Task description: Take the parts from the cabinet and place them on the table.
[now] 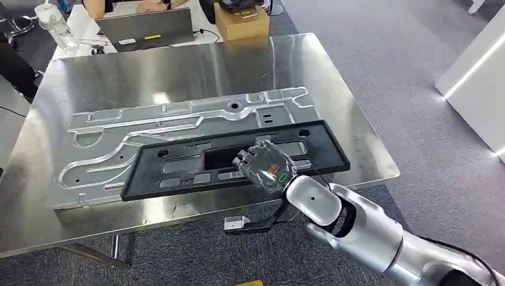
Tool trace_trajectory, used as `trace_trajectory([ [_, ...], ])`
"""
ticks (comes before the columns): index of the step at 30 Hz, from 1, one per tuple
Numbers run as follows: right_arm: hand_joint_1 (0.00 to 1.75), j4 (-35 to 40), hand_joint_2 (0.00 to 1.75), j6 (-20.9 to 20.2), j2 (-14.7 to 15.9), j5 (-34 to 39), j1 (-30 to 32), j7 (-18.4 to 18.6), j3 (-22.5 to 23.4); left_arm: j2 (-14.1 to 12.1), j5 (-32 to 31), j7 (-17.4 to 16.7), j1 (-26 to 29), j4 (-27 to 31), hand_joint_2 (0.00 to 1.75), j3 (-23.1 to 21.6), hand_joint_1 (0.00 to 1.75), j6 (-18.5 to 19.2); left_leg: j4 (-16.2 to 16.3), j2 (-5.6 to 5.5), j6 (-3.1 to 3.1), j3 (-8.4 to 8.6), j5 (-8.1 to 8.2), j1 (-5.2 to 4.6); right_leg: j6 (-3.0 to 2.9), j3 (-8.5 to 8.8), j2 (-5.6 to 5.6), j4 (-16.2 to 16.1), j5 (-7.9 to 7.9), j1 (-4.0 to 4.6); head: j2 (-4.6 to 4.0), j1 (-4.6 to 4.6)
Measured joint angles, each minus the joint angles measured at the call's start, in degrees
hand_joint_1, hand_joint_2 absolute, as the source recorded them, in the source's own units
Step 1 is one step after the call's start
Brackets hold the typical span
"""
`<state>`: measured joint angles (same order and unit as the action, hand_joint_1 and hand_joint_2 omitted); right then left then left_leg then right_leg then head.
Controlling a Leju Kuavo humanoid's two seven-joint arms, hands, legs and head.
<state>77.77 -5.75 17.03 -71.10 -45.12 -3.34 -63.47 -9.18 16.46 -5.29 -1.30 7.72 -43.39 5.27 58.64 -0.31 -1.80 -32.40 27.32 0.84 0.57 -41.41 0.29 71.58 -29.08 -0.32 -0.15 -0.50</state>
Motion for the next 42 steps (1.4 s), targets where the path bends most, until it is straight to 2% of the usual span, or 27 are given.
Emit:
trace_trajectory([
  [2,1.75,0.0,1.75,0.0,0.06,0.0,-0.18,0.0,0.0,0.04,0.0,0.02,-0.04,0.0,1.75,0.0,0.0,0.02,-0.01,-0.03,0.22,1.19,0.83,-0.16,-1.15,3.99,-0.01,-10.11,5.52,0.48,0.0,0.0],
  [3,1.75,-0.04,1.75,0.0,0.09,0.0,-0.17,0.0,0.0,0.09,0.0,0.02,-0.02,0.0,1.75,0.0,0.0,0.02,-0.1,-0.04,0.31,1.17,0.95,-0.11,-1.51,4.58,0.0,-10.23,4.75,0.66,0.0,-0.02],
  [7,1.75,-0.07,1.75,0.0,0.11,0.0,-0.24,0.0,0.0,0.11,0.0,0.02,-0.01,0.0,1.75,0.0,0.0,0.02,-0.11,-0.04,0.4,1.26,1.0,-0.24,-1.57,4.63,-0.07,-10.15,4.45,0.72,0.0,-0.02],
  [9,1.75,-0.09,1.75,0.02,0.13,0.02,-0.41,0.0,0.0,0.15,0.0,0.02,-0.19,0.0,1.75,0.0,0.0,0.02,-0.13,-0.01,1.15,1.13,1.33,-0.2,-1.8,5.03,0.0,-11.55,3.93,1.0,0.0,0.0],
  [10,1.75,-0.13,1.75,0.0,0.35,0.02,-0.42,0.04,0.04,-0.02,0.0,0.0,-0.29,0.0,1.75,0.0,0.0,0.02,-0.4,0.09,1.9,1.87,2.13,-0.16,-2.25,6.49,-0.1,-13.2,3.98,0.07,0.0,0.02],
  [11,1.75,-0.11,1.75,0.0,0.35,0.02,-0.51,0.02,0.04,0.02,0.0,0.0,-0.26,0.0,1.75,-0.02,0.0,0.05,1.52,0.11,2.06,1.25,3.11,-0.3,-2.66,7.14,-0.09,-13.69,3.86,0.06,0.0,-0.02],
  [12,1.75,-0.09,1.75,0.02,0.33,0.02,-0.67,0.04,0.04,0.02,0.0,0.02,-0.26,0.0,1.75,-0.02,0.0,0.04,5.15,0.06,2.26,-0.63,4.67,-0.18,-2.87,7.38,-0.14,-13.76,3.82,0.03,0.0,-0.04],
  [14,1.75,-0.22,1.75,-0.02,0.28,0.07,-0.56,0.02,-0.02,0.0,0.0,0.02,-0.28,0.0,1.75,-0.02,0.0,0.0,14.16,0.09,2.83,-6.15,7.58,0.06,-2.97,7.73,-0.17,-13.72,3.36,0.06,0.0,-0.02],
  [15,1.75,-0.39,1.75,-0.04,0.28,0.09,-0.49,0.04,-0.04,0.02,0.0,0.0,-0.2,0.0,1.75,-0.04,0.0,0.0,16.68,0.1,3.07,-8.2,7.54,0.14,-2.9,7.91,-0.17,-13.64,3.11,0.05,0.0,-0.04],
  [16,1.75,-0.55,1.75,-0.11,0.26,0.13,-0.47,0.18,-0.11,0.0,-0.04,0.02,-0.11,0.0,1.75,-0.07,0.0,0.0,16.2,0.12,3.27,-8.75,5.85,0.29,-2.83,8.18,-0.12,-13.52,2.8,0.02,0.0,-0.02],
  [17,1.75,-0.87,1.75,-0.26,0.18,0.15,-0.53,0.39,-0.11,-0.02,-0.13,0.0,-0.09,0.0,1.75,-0.11,0.0,0.0,13.33,0.13,3.4,-7.98,3.15,0.43,-2.65,8.53,-0.09,-13.32,2.39,-0.05,0.0,-0.04],
  [19,1.75,-1.98,1.75,-0.35,-0.22,0.22,-0.8,0.81,0.06,-0.15,-0.44,0.02,-0.09,0.0,1.75,-0.48,0.0,-0.07,3.73,0.21,3.49,-4.35,-3.15,0.7,-2.15,9.25,-0.01,-12.6,1.36,-0.22,0.0,-0.04],
  [21,1.75,-4.27,1.75,-0.28,-0.99,0.22,-1.53,1.22,0.33,-0.26,-0.63,0.02,-0.12,0.0,1.75,-0.87,0.0,-0.07,0.37,0.04,3.01,-2.99,-2.14,0.33,-1.33,8.76,0.17,-11.75,0.67,0.2,0.0,0.0],
  [24,1.75,-9.1,1.75,-0.11,-2.57,0.22,-2.75,1.42,1.03,-0.33,-1.09,0.26,-0.51,0.0,1.75,-1.05,0.0,-0.15,0.85,-0.1,1.92,-3.29,-2.0,0.18,-0.62,8.75,0.1,-12.29,0.78,0.17,0.0,0.0],
  [26,1.75,-13.06,1.75,0.24,-3.69,0.02,-3.94,1.55,1.75,-0.35,-1.35,0.39,-0.49,0.0,1.75,-1.27,0.0,-0.15,0.17,-0.05,1.03,-2.6,-2.16,0.54,0.01,8.39,-0.02,-10.66,-0.28,-0.1,0.0,0.02],
  [29,1.75,-19.68,1.75,1.46,-5.31,-0.28,-5.31,1.73,2.78,-0.5,-1.79,0.46,-0.78,0.0,1.75,-2.03,0.0,-0.02,0.17,-0.01,0.2,-2.3,-1.75,0.48,0.51,1.43,-0.08,2.01,-5.69,-0.2,0.0,0.02],
  [30,1.75,-21.76,1.75,1.71,-5.88,-0.46,-5.45,1.7,2.97,-0.55,-1.92,0.44,-0.82,0.0,1.75,-2.3,0.0,0.0,0.17,-0.04,0.13,-2.16,-1.61,0.45,0.55,-0.71,-0.08,5.27,-6.25,-0.23,0.0,0.02],
  [31,1.75,-24.2,1.75,1.77,-6.55,-0.81,-5.55,1.73,3.19,-0.61,-2.16,0.41,-0.81,0.0,1.75,-2.47,0.0,0.02,0.17,-0.11,0.13,-1.91,-1.43,0.45,0.51,-1.7,-0.08,5.95,-5.3,-0.28,0.0,0.02],
  [32,1.75,-26.11,1.75,1.77,-7.13,-0.94,-5.68,1.73,3.34,-0.61,-2.27,0.35,-0.8,0.0,1.75,-2.56,0.0,0.04,0.18,-0.2,0.18,-1.59,-1.2,0.45,0.37,-1.26,-0.08,3.88,-3.04,-0.29,0.0,0.02],
  [34,1.75,-29.08,1.75,1.79,-8.06,-0.96,-6.23,1.73,3.76,-0.61,-2.36,0.35,-0.84,0.0,1.75,-2.95,0.0,0.04,0.18,-0.31,0.42,-0.69,-0.63,0.38,-0.34,2.65,-0.08,-5.96,3.34,-0.19,0.0,0.02],
  [35,1.75,-30.15,1.75,1.79,-8.53,-0.96,-6.57,1.73,3.89,-0.61,-2.4,0.33,-0.83,0.0,1.75,-3.13,0.0,0.04,0.13,-0.3,0.63,-0.49,-0.36,0.41,-0.89,4.29,-0.17,-10.4,5.15,0.09,0.0,0.04],
  [36,1.75,-31.4,1.75,1.97,-8.94,-0.96,-6.86,1.86,3.98,-0.57,-2.49,0.24,-0.96,0.0,1.75,-3.47,0.0,0.09,0.27,-0.23,1.04,-0.56,-0.1,0.03,-1.21,4.85,-0.25,-11.19,4.39,0.54,0.0,0.0],
  [38,1.75,-33.09,1.75,2.14,-9.86,-0.92,-6.9,1.9,4.11,-0.61,-2.84,0.11,-1.09,0.0,1.75,-3.83,0.0,0.02,0.04,-0.16,1.67,-0.51,-0.06,0.34,-1.34,4.97,-0.12,-11.76,4.07,0.76,0.0,0.04],
  [39,1.75,-33.76,1.75,2.34,-10.21,-0.92,-6.94,1.88,4.22,-0.61,-2.89,0.04,-1.09,0.0,1.75,-3.87,0.0,0.02,-0.38,-0.15,2.0,-0.27,-0.11,0.33,-1.56,5.07,-0.09,-11.94,4.02,0.79,0.0,0.02],
  [40,1.75,-34.16,1.75,2.47,-10.52,-0.92,-6.8,1.88,4.44,-0.63,-2.89,0.02,-1.11,0.0,1.75,-3.89,0.0,0.02,-0.75,-0.13,2.05,0.26,-0.04,0.14,-1.38,5.7,-0.09,-12.78,4.34,0.34,0.0,0.02],
  [41,1.75,-34.78,1.75,2.69,-10.75,-0.92,-6.88,1.88,4.57,-0.7,-2.89,0.04,-1.09,0.0,1.75,-3.93,0.0,0.0,-1.1,-0.08,0.86,0.45,-0.72,0.09,-0.83,6.0,0.05,-13.28,4.52,0.29,0.0,0.04],
  [42,1.75,-35.34,1.75,2.91,-11.3,-0.96,-6.9,1.88,4.59,-0.81,-2.89,0.17,-1.18,0.0,1.75,-3.96,0.0,0.02,-1.25,-0.03,0.41,0.72,-0.54,0.09,-0.86,6.03,0.11,-13.36,4.51,0.31,0.0,0.0],
])
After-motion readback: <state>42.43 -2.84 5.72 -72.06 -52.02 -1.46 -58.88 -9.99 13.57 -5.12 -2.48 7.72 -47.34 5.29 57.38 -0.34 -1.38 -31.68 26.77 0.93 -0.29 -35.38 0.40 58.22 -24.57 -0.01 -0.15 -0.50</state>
